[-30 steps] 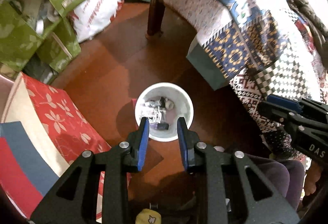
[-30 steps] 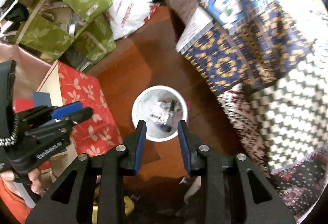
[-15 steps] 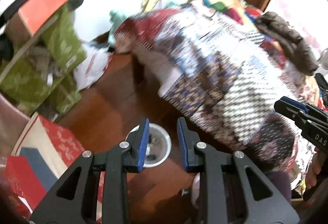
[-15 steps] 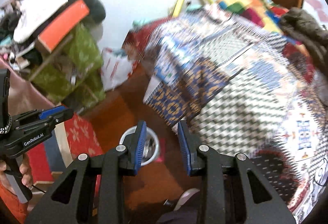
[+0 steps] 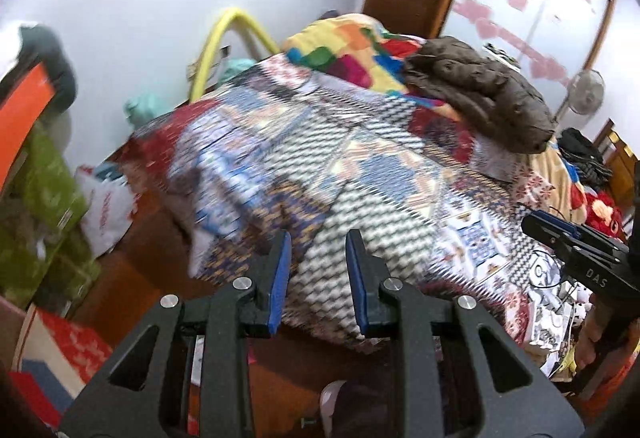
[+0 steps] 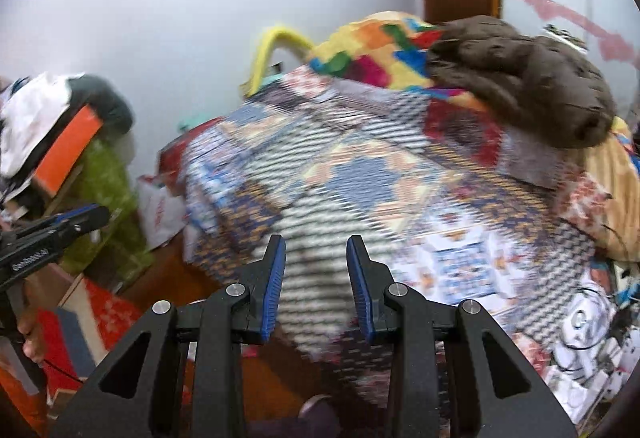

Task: Collect trash
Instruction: 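Move both open tools back up to the last items on the bed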

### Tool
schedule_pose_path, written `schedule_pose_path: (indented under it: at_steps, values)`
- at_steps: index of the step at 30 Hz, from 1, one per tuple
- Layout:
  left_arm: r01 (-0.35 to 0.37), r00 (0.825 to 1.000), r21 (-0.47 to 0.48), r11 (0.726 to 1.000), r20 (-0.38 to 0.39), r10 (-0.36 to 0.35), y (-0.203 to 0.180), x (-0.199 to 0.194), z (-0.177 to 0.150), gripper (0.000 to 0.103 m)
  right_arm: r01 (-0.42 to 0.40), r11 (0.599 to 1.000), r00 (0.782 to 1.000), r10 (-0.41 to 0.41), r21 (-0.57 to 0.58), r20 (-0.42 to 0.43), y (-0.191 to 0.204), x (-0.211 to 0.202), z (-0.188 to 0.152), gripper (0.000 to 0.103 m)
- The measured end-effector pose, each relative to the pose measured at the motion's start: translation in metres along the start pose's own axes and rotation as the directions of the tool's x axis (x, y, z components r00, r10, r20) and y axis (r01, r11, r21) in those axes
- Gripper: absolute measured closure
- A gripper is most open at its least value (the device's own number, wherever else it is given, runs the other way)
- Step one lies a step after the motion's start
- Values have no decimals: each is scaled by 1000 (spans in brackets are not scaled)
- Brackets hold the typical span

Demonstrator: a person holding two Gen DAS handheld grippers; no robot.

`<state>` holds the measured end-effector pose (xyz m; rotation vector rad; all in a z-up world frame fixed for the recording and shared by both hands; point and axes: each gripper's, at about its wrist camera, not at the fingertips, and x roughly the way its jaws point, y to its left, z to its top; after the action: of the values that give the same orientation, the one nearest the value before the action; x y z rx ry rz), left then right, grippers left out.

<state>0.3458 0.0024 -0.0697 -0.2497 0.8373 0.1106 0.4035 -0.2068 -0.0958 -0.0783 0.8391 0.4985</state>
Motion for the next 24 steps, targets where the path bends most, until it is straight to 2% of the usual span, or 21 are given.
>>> schedule_pose_path:
  at_steps: [3,6,7,13,19,24]
  values:
    - [29,1000,32,999,-5,-29,-32,19,16,72,55,998,998,-56,37,16,-37,-3,4,71]
    - [65,998,66,996,-19,-63,-65,44,32,68,108,991,993,-111,80,31,-72,-5,6,47]
    - [71,997,77,995,-22,-69,-75,51,36,65,130,987,990,-135,98,42,-86,-6,7,42]
    - [102,994,156,982,-53,-95,-127,104,54,50,187,972,981,-191,141,20,-137,19,13,41]
    - [155,984,180,971,-116,-135,-156,165,63,50,185,971,982,-179,154,-53,-175,72,12,41]
    - [171,977,191,967,-157,-142,-172,218,71,50,188,974,979,-176,124,-99,-189,125,17,41]
